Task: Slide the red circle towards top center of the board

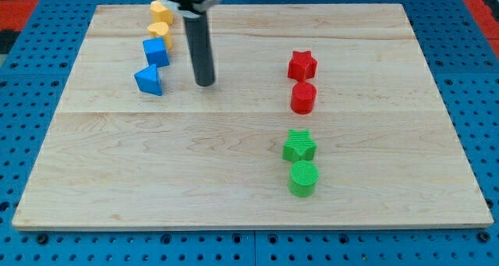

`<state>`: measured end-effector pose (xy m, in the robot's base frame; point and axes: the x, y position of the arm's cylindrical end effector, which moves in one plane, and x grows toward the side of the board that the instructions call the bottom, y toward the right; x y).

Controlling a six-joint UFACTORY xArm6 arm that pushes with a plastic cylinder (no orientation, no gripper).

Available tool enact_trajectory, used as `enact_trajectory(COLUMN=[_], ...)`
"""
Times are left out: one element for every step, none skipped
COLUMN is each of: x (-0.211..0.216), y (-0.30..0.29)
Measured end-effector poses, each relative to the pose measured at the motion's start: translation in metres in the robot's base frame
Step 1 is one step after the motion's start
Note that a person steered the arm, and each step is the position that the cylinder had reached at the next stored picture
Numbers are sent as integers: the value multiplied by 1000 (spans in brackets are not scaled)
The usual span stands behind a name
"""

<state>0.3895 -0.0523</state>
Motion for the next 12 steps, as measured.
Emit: enact_trajectory(x=[8,14,36,68,73,48,36,24,-1,-29,-59,-90], y=[31,75,77,78,151,152,97,94,106,68,44,44])
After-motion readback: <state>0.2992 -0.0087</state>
